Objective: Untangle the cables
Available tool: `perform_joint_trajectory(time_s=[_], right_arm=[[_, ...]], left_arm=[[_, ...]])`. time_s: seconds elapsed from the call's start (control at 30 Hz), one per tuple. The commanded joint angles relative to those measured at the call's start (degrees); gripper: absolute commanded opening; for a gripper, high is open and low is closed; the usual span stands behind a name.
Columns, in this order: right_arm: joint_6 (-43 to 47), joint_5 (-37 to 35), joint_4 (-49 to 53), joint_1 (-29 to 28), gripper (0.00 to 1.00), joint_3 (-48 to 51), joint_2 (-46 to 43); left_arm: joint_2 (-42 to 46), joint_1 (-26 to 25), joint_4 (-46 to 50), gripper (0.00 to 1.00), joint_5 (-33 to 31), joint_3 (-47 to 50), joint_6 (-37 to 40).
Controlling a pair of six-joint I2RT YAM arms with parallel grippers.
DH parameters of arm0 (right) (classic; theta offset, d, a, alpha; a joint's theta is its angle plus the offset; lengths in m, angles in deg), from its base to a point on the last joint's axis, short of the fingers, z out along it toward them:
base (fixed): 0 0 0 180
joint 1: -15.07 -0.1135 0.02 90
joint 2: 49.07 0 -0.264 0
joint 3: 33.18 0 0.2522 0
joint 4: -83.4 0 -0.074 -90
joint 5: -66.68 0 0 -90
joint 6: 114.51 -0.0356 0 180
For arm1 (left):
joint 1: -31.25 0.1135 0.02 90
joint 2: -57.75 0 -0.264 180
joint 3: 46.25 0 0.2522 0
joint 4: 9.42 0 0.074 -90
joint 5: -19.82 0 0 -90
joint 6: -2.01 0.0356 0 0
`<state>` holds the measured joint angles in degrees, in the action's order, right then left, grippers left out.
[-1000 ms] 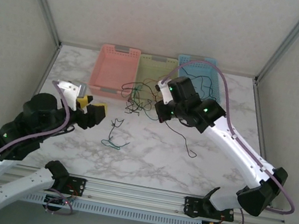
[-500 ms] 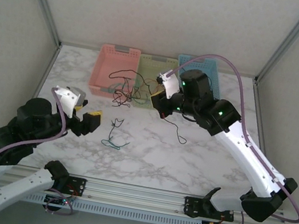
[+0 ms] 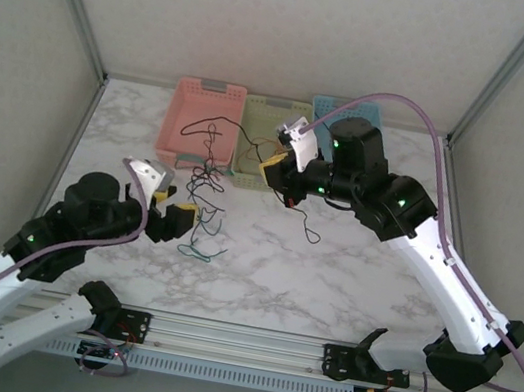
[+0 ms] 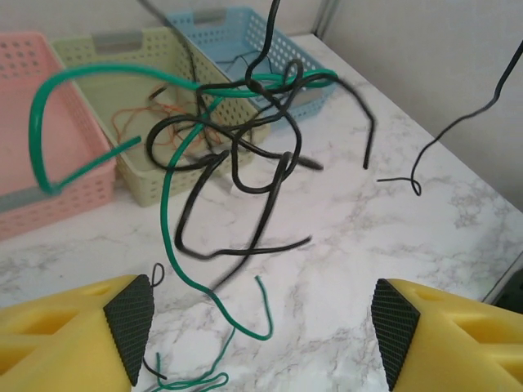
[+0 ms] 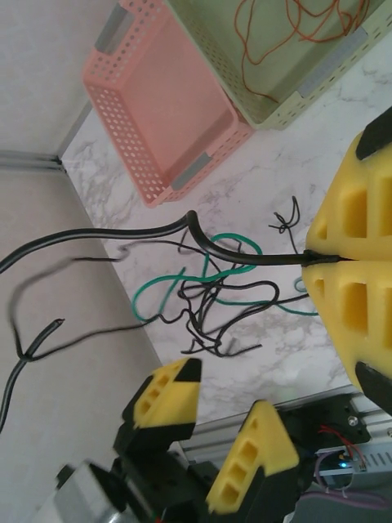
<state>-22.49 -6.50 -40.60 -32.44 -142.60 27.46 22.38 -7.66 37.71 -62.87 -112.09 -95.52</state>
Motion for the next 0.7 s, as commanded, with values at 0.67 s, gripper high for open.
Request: perform_joint_trajectory(time_s=[0.67], right_arm=[[-6.26, 6.04, -4.37, -0.48, 0.00, 0.52, 1.25]], left_arm=[[-3.30, -0.20, -27.93, 0.70, -0.72, 6.95, -0.61]])
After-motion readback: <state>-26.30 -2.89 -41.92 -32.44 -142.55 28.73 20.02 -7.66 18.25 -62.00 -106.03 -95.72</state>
